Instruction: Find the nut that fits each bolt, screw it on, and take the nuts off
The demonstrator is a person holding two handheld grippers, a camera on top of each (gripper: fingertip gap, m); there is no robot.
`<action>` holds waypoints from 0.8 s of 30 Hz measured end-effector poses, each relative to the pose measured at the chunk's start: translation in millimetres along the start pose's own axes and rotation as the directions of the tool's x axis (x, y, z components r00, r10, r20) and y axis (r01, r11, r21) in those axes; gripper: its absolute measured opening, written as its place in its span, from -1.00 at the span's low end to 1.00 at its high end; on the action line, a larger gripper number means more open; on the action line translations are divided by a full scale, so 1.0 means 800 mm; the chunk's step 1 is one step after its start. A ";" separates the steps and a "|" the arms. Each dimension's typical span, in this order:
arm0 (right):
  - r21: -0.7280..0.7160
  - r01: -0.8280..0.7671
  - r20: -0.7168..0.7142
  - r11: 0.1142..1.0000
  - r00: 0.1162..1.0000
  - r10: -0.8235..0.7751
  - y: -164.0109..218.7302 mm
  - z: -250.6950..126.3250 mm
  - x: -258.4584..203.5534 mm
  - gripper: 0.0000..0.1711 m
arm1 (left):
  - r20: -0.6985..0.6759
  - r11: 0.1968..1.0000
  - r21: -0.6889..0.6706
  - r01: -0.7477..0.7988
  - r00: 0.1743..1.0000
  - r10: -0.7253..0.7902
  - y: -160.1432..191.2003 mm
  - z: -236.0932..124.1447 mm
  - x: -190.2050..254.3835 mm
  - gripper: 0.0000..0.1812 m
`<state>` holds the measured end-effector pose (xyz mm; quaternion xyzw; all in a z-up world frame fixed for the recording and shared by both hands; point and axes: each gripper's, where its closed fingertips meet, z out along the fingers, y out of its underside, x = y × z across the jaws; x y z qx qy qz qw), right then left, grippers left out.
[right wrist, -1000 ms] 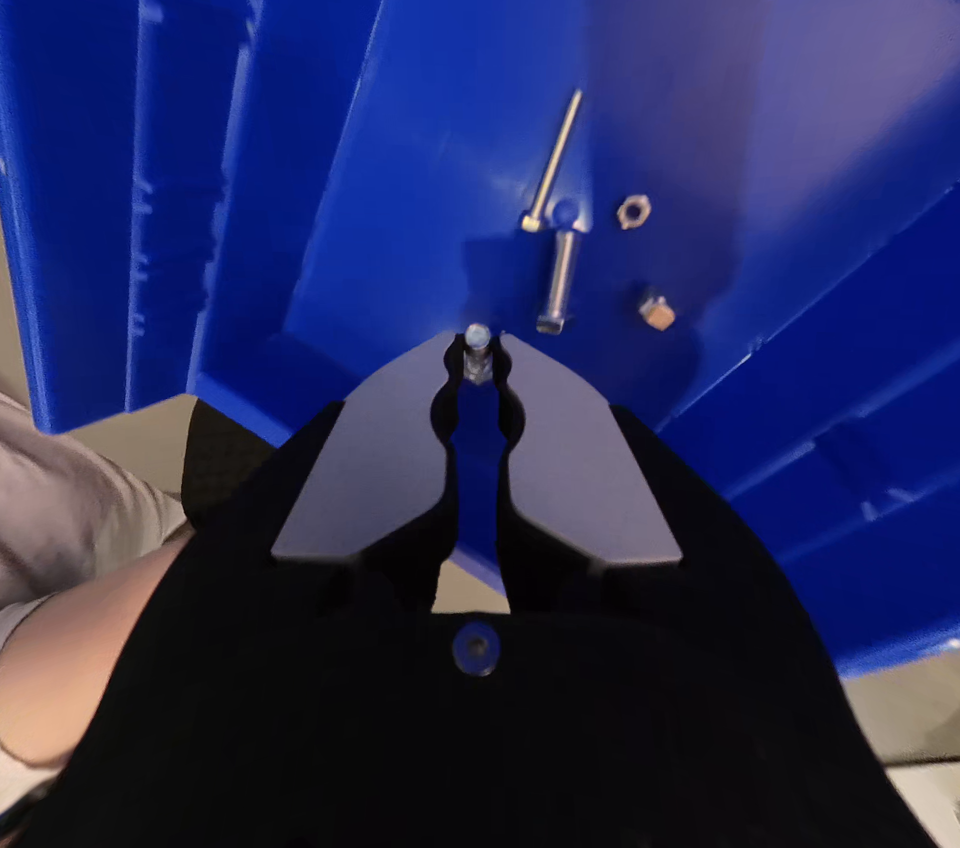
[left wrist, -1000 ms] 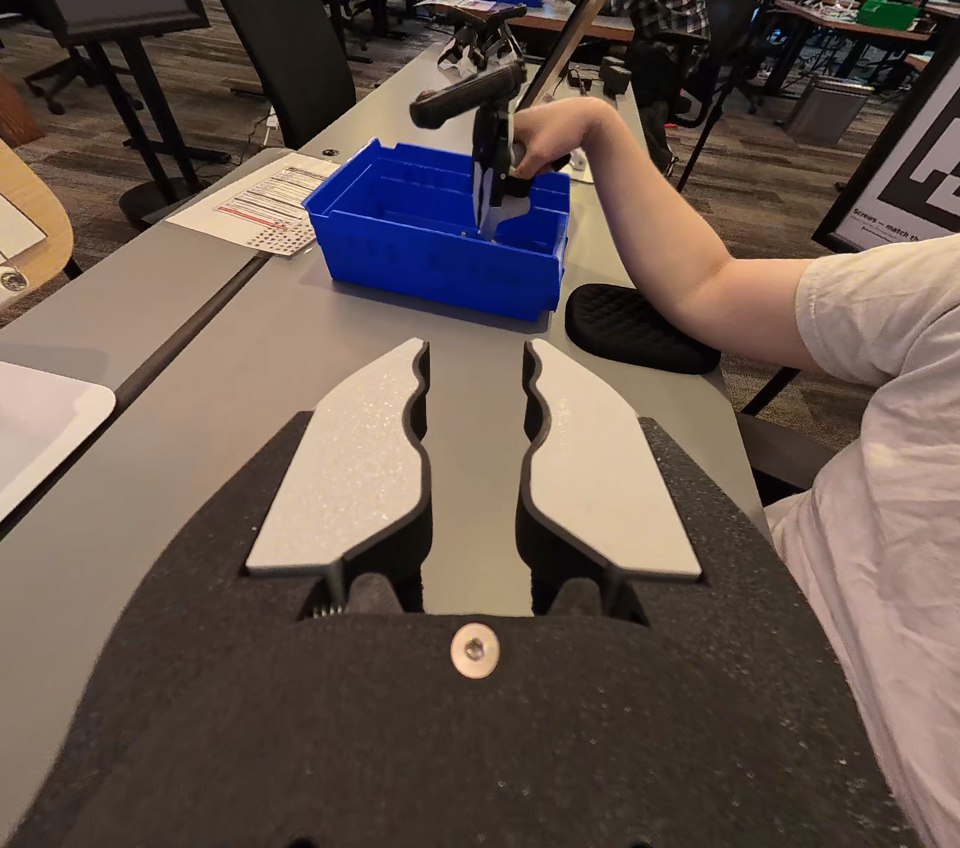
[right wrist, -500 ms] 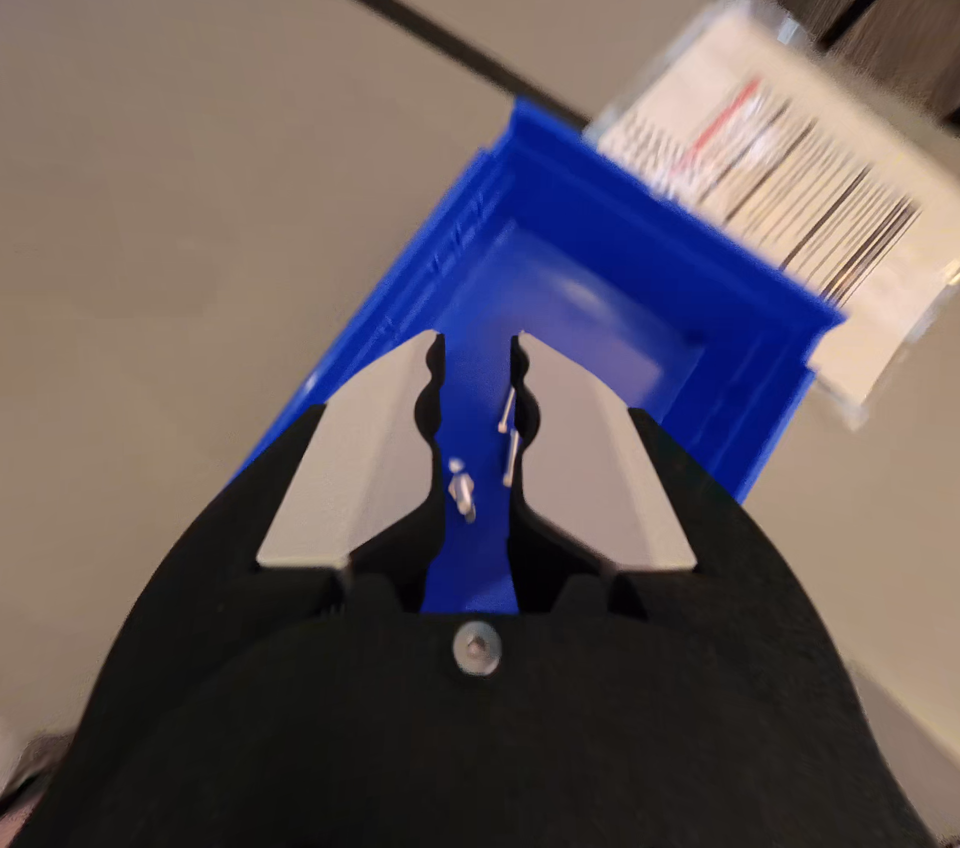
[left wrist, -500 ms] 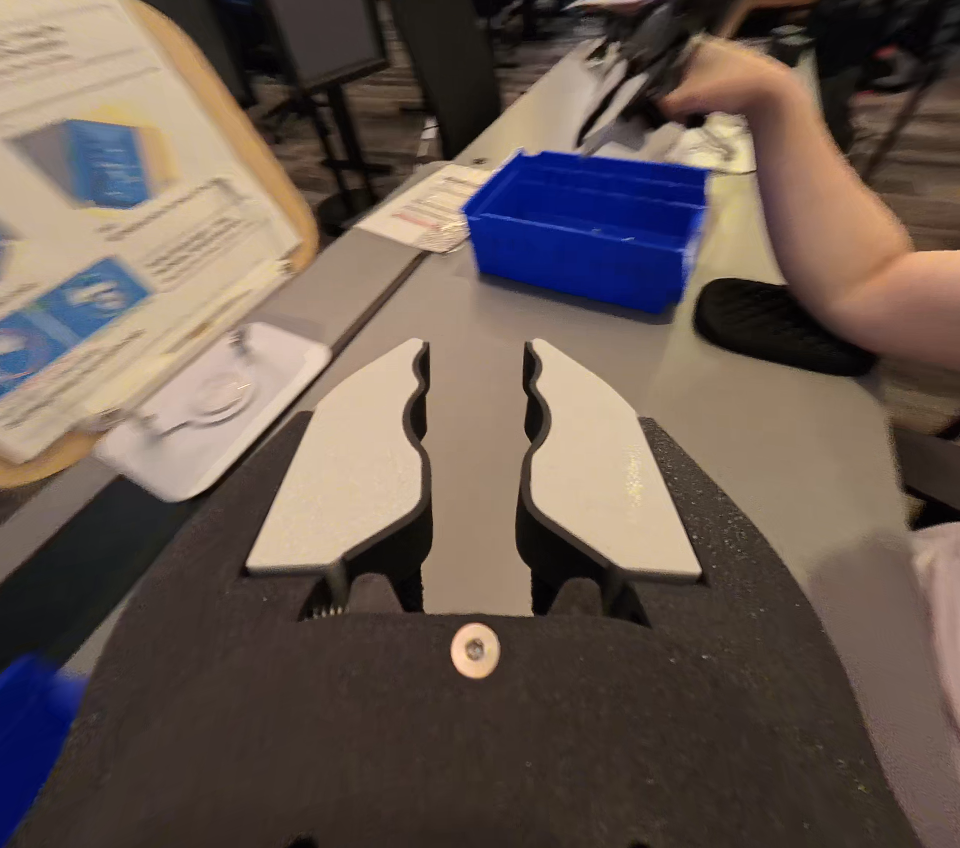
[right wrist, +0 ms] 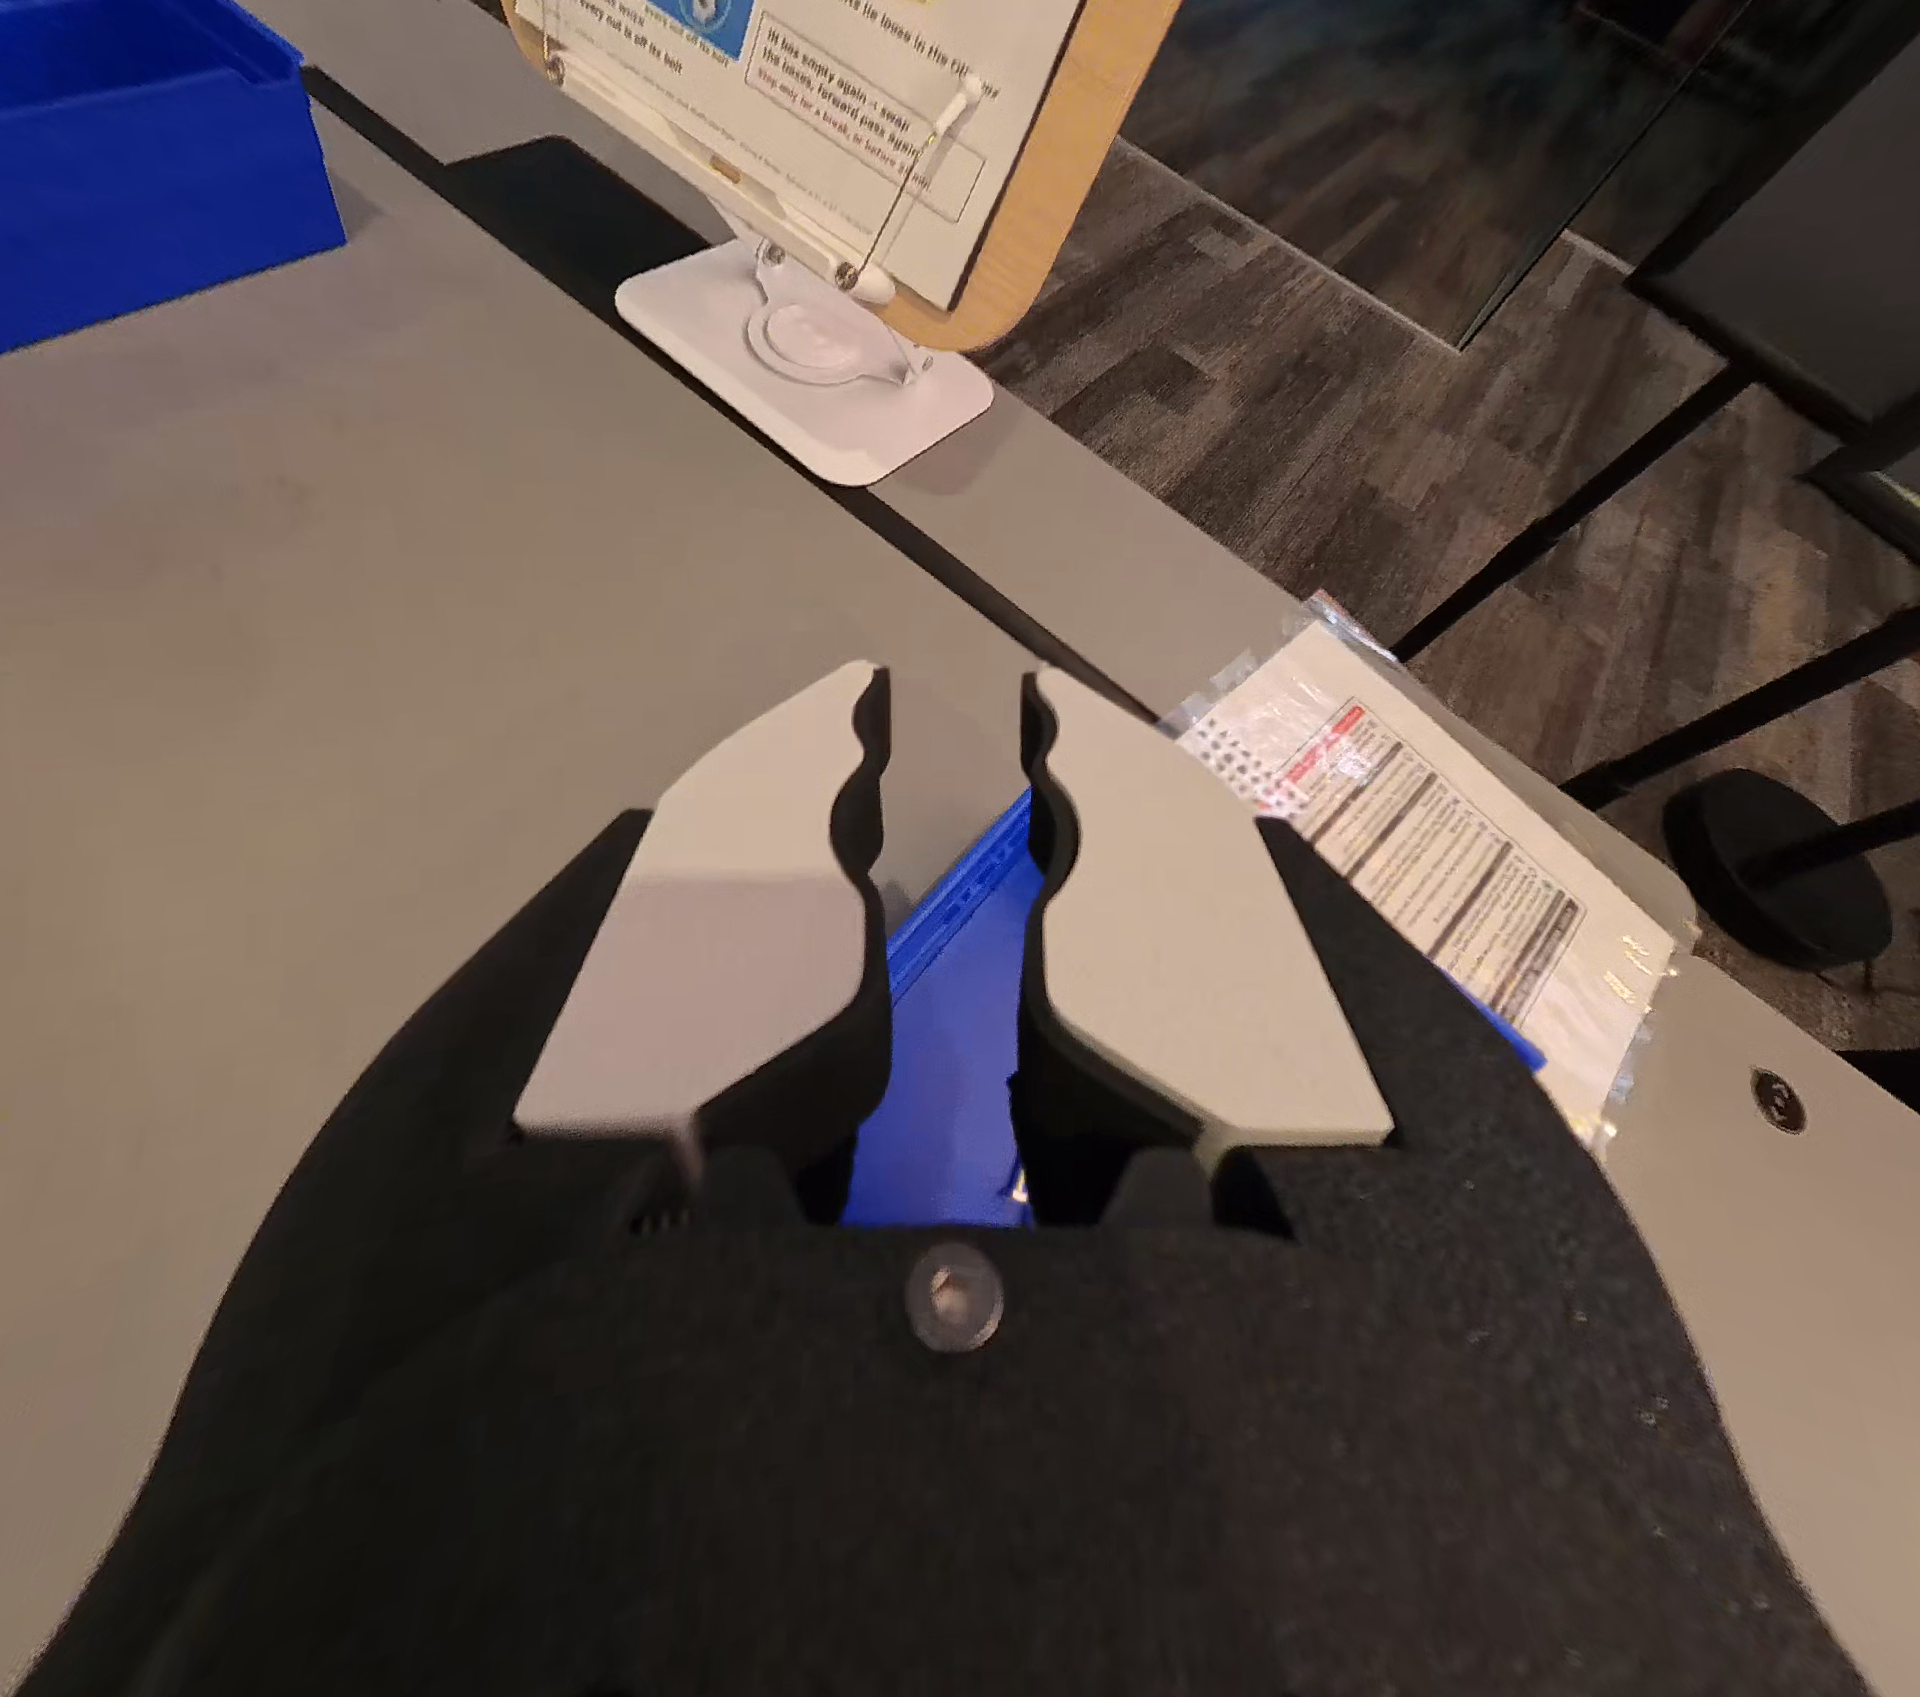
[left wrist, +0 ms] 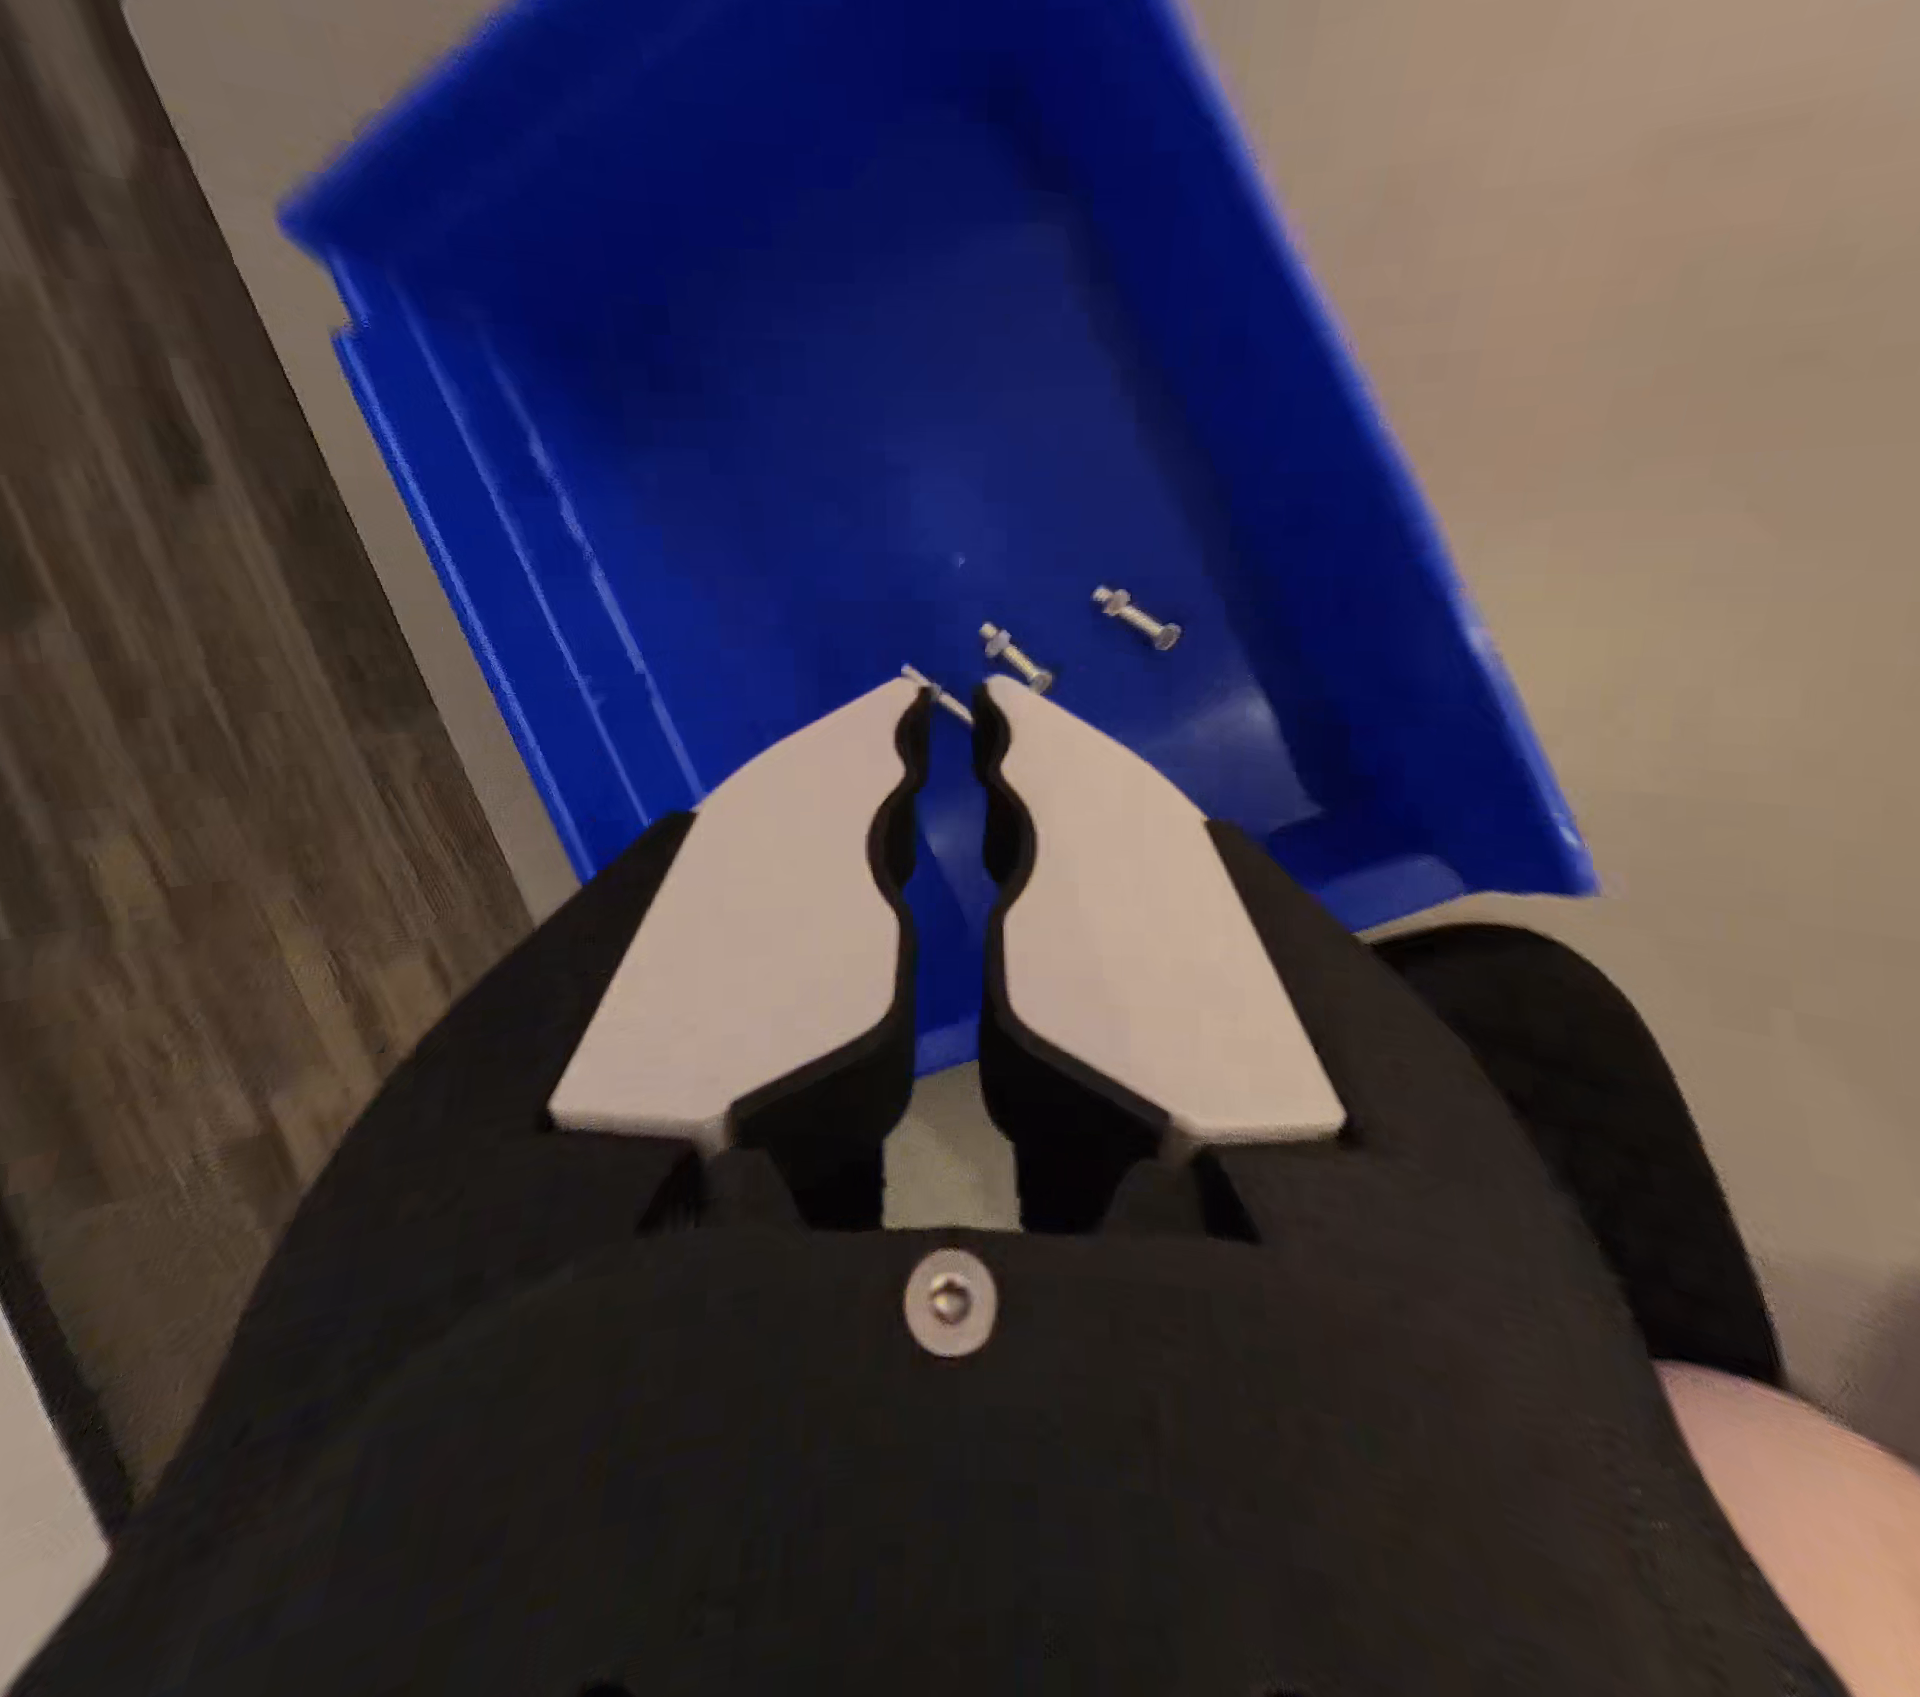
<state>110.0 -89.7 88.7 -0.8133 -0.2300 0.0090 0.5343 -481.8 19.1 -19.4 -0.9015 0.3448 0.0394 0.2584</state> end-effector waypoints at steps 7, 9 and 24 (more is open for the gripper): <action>-0.118 0.020 0.009 0.993 1.000 -0.019 0.027 0.032 -0.004 -0.72 | -0.198 0.934 -0.228 0.276 0.926 -0.322 0.037 0.051 0.015 -1.00; -0.144 0.021 0.017 0.989 1.000 -0.019 0.033 0.040 -0.007 -0.72 | -0.196 0.906 -0.291 0.309 0.907 -0.372 0.047 0.061 0.018 -1.00; -0.256 0.074 0.017 0.964 0.997 -0.072 0.057 0.067 -0.017 -0.73 | -0.173 0.806 -0.441 0.395 0.843 -0.509 0.057 0.130 0.028 -0.85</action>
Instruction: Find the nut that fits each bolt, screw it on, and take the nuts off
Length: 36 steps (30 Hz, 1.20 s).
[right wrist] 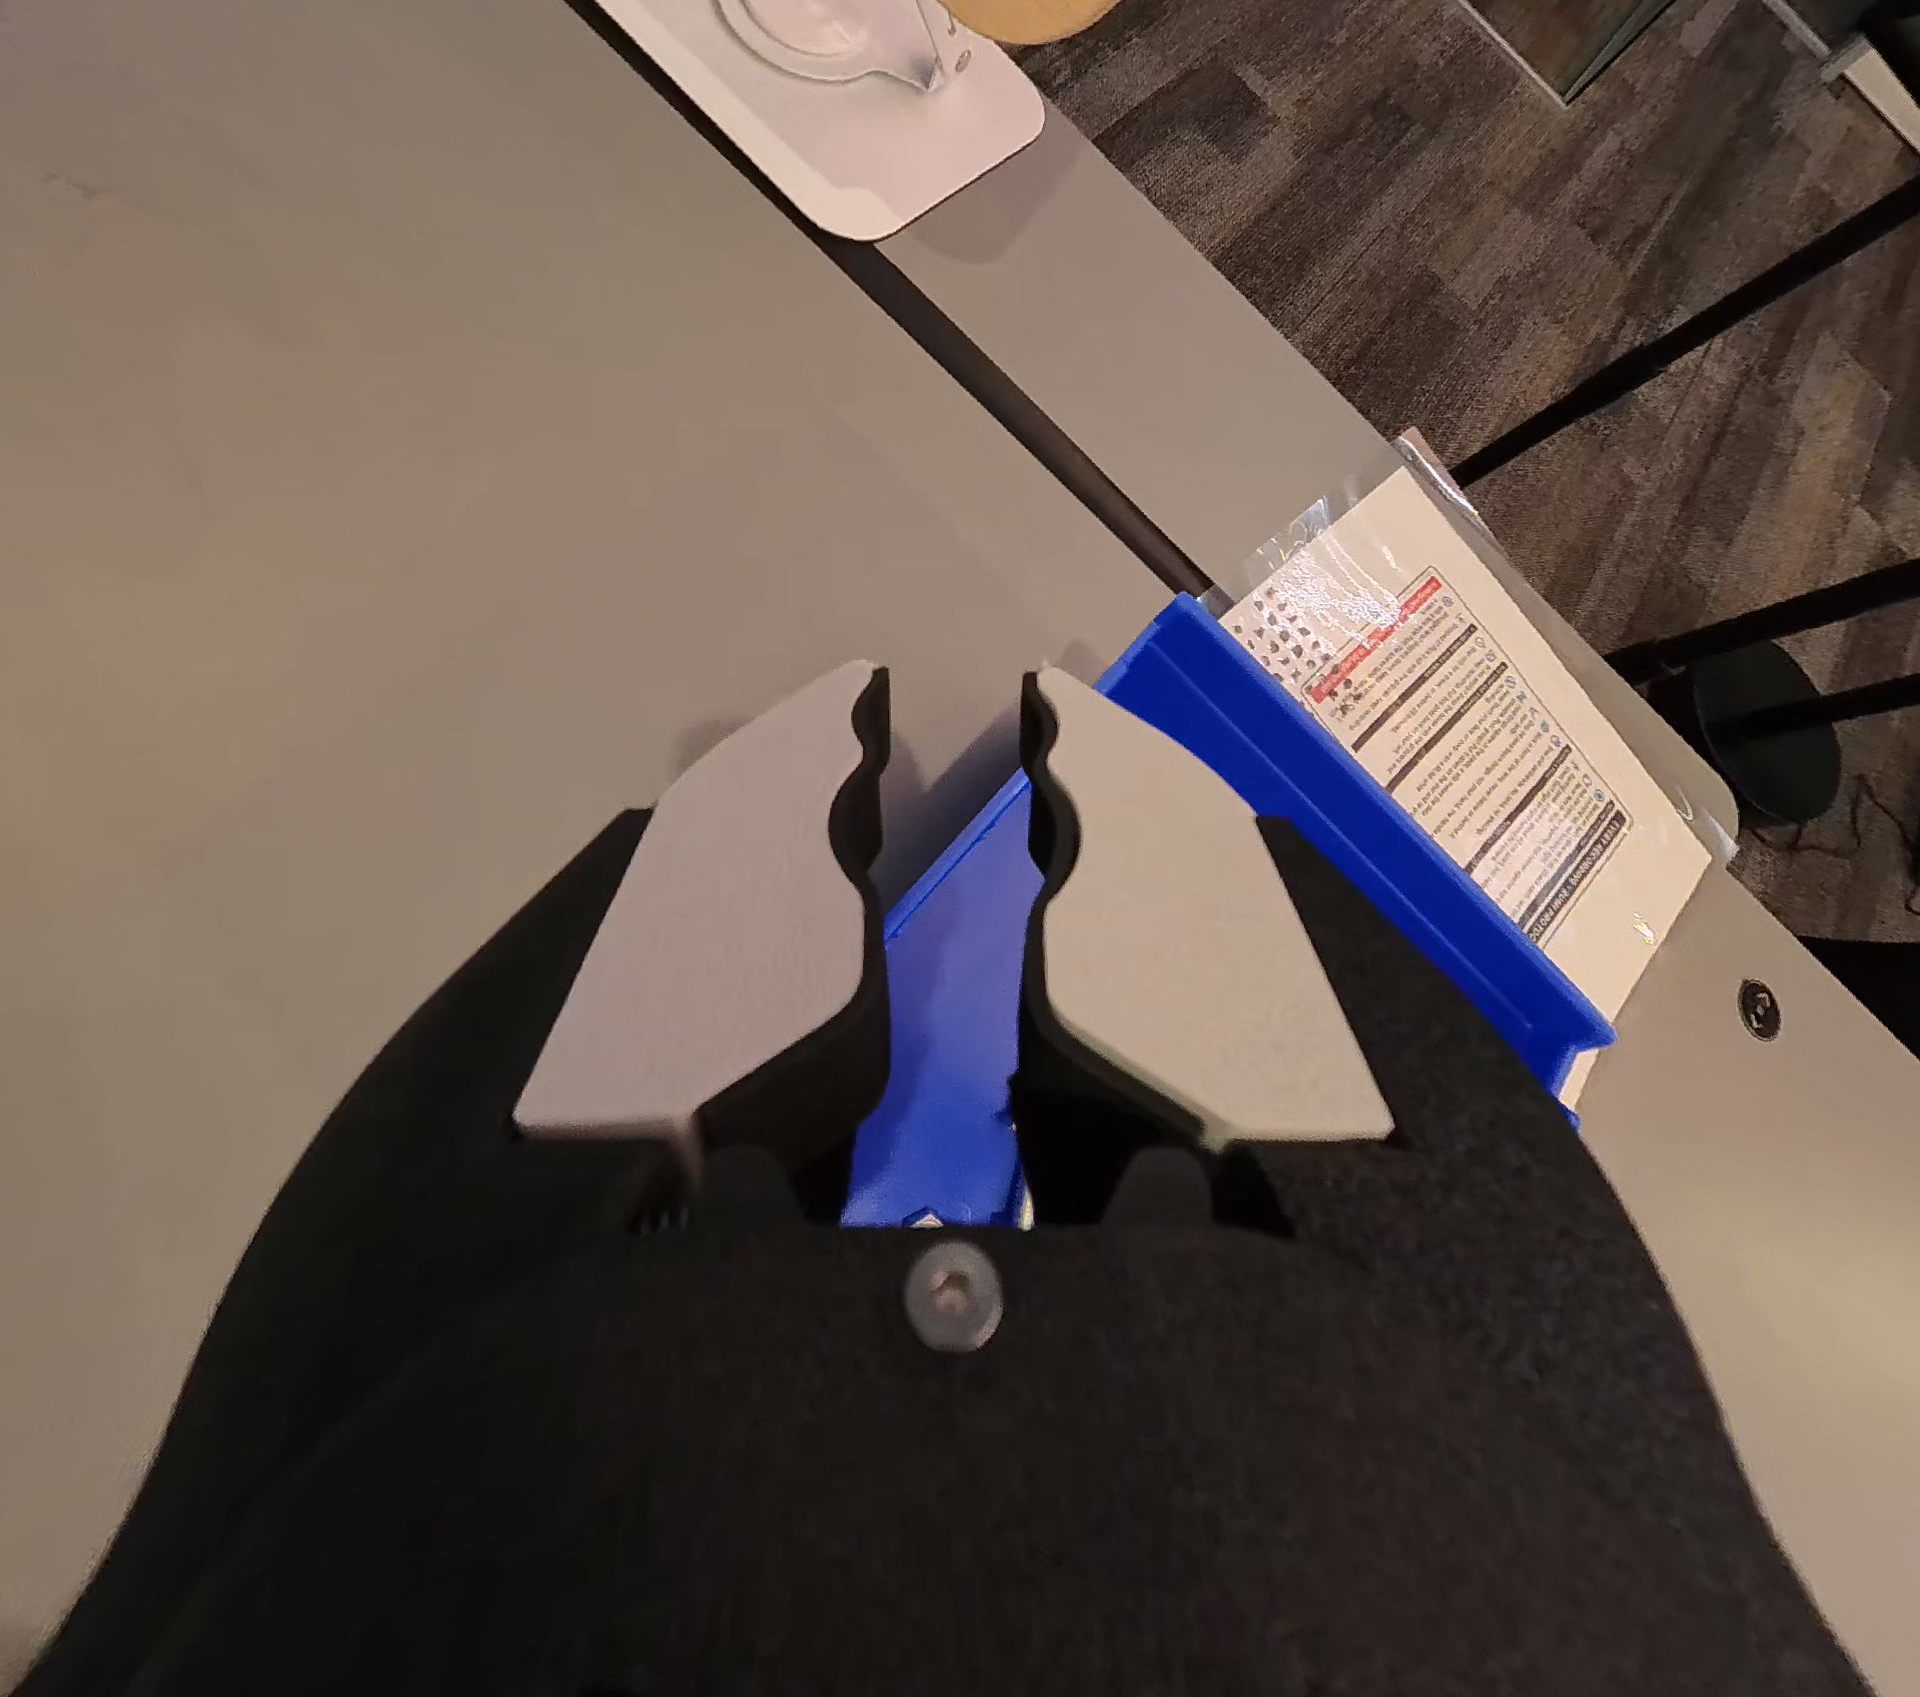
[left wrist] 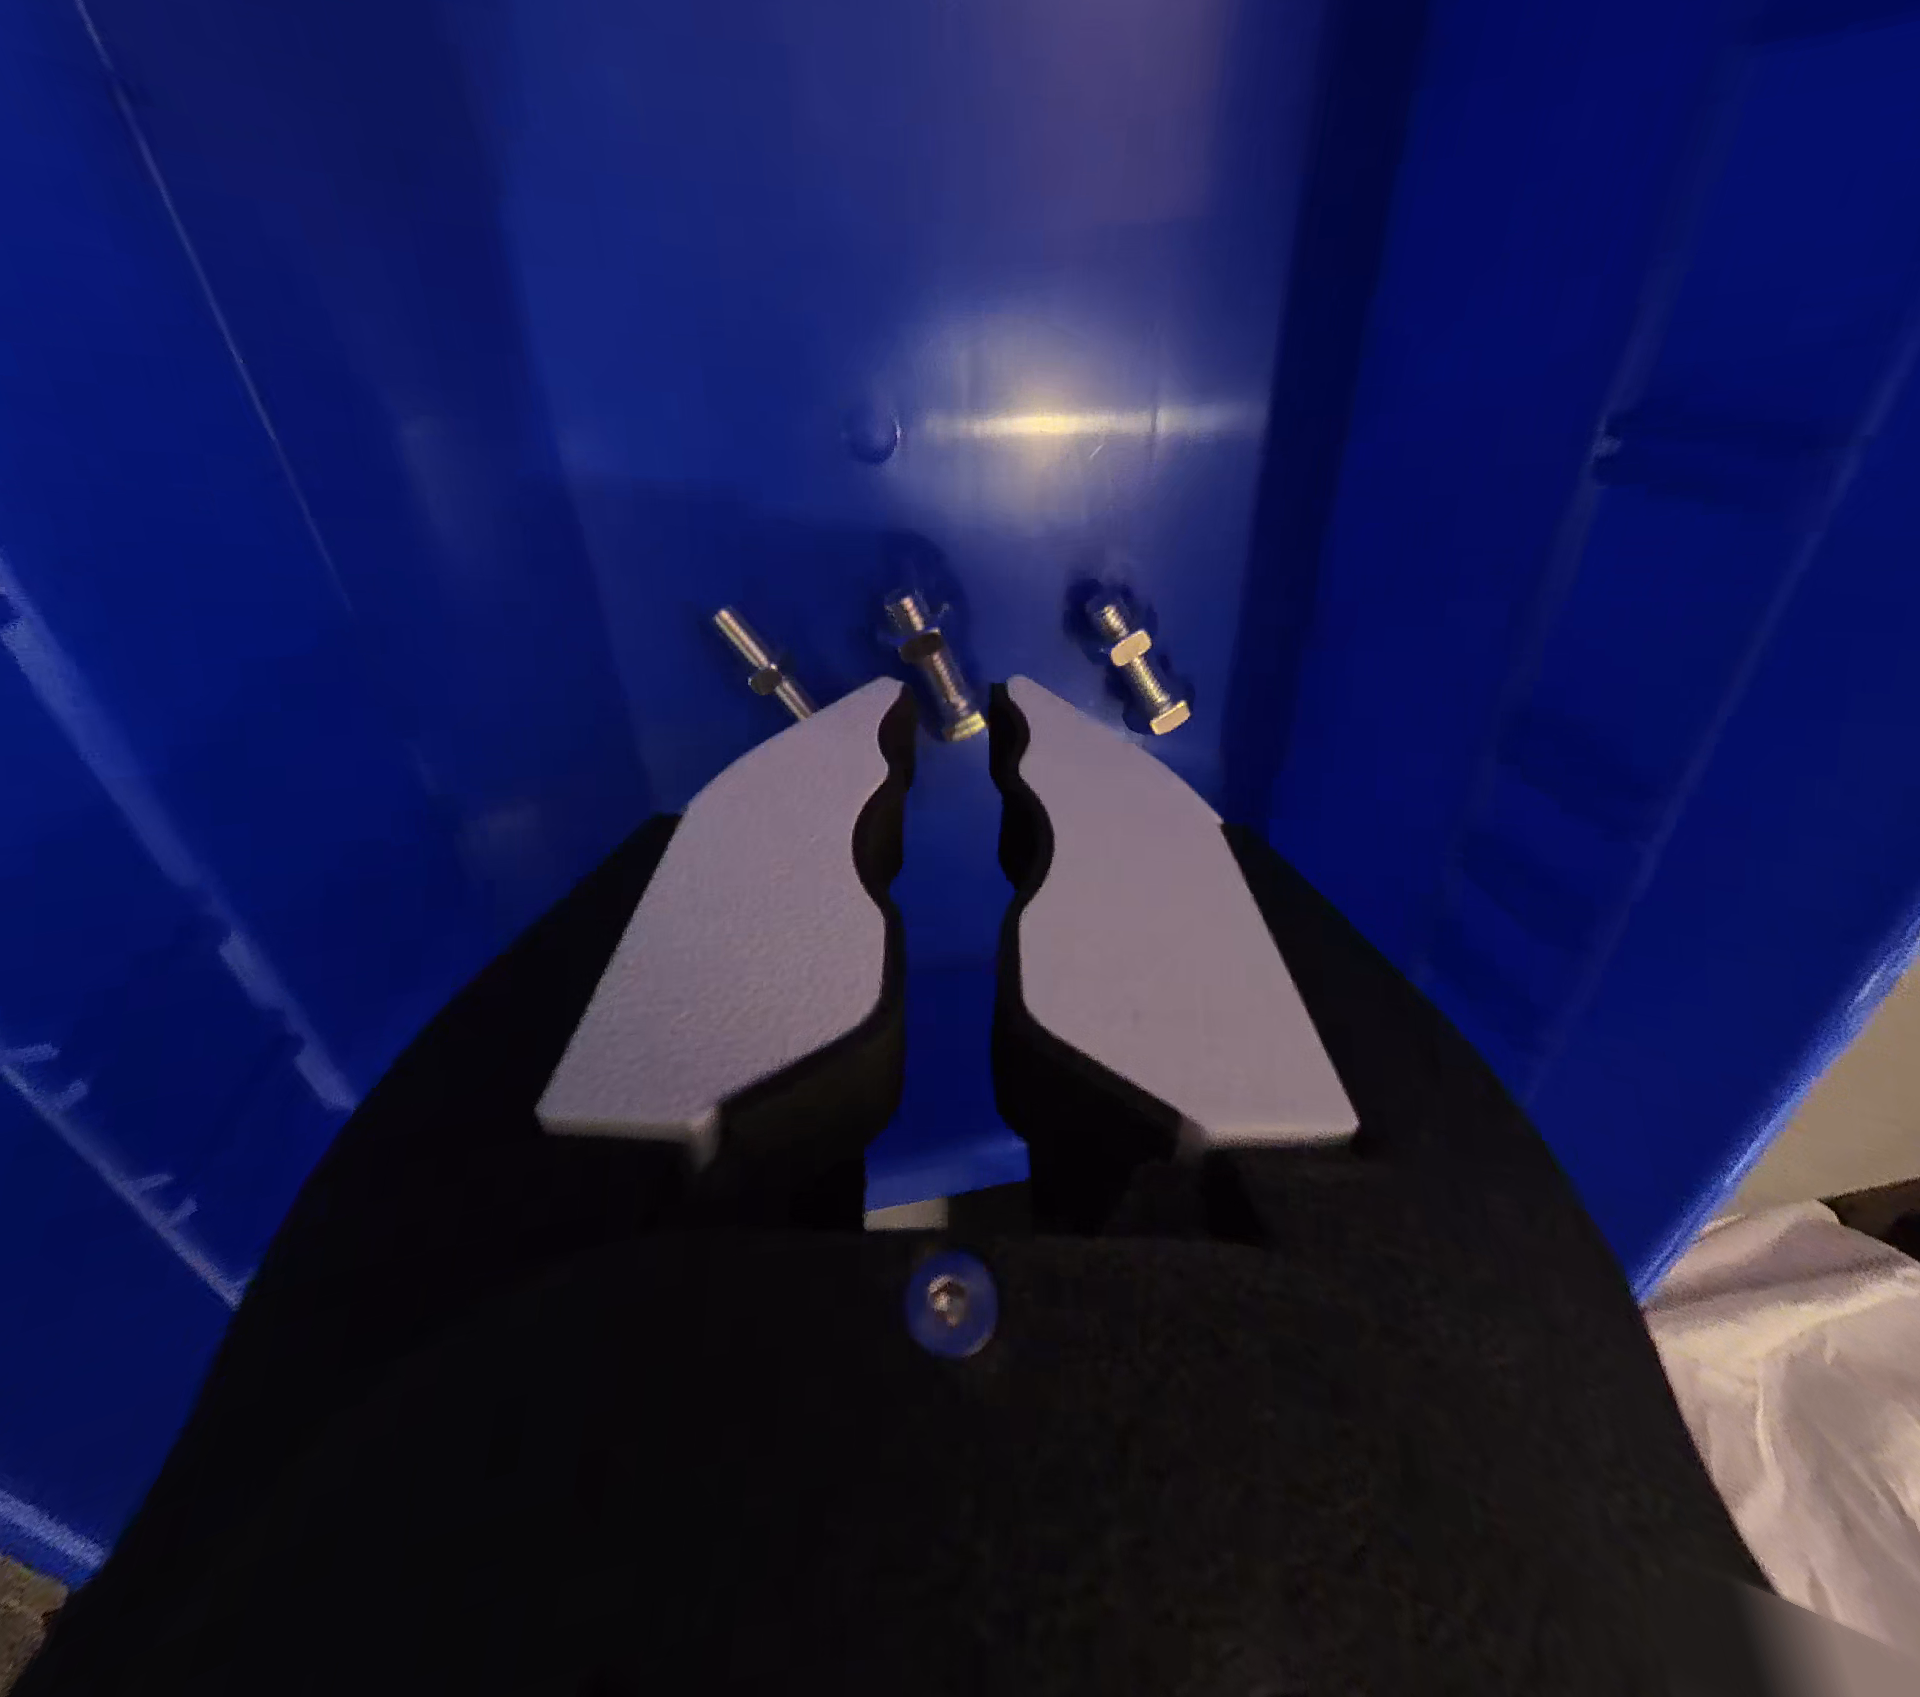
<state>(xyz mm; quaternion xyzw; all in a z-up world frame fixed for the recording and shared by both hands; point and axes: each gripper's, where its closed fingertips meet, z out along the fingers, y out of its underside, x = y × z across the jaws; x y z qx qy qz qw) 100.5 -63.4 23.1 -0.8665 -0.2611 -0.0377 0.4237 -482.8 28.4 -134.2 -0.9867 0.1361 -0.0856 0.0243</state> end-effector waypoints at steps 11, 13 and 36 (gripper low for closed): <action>-0.051 0.058 0.012 0.997 0.998 -0.058 0.004 0.013 -0.013 -0.73 | 0.048 0.996 -0.089 -0.016 0.999 0.021 0.004 0.020 0.000 -0.84; -0.064 0.065 0.011 0.996 0.998 -0.065 0.006 0.017 -0.014 -0.73 | 0.056 0.995 -0.098 -0.023 0.998 0.029 0.004 0.022 -0.002 -0.92; 0.593 -0.154 0.697 0.790 0.589 -0.408 -0.145 -0.104 -0.271 -0.79 | -0.143 0.147 0.875 -0.462 0.046 0.989 0.085 -0.200 0.458 -0.93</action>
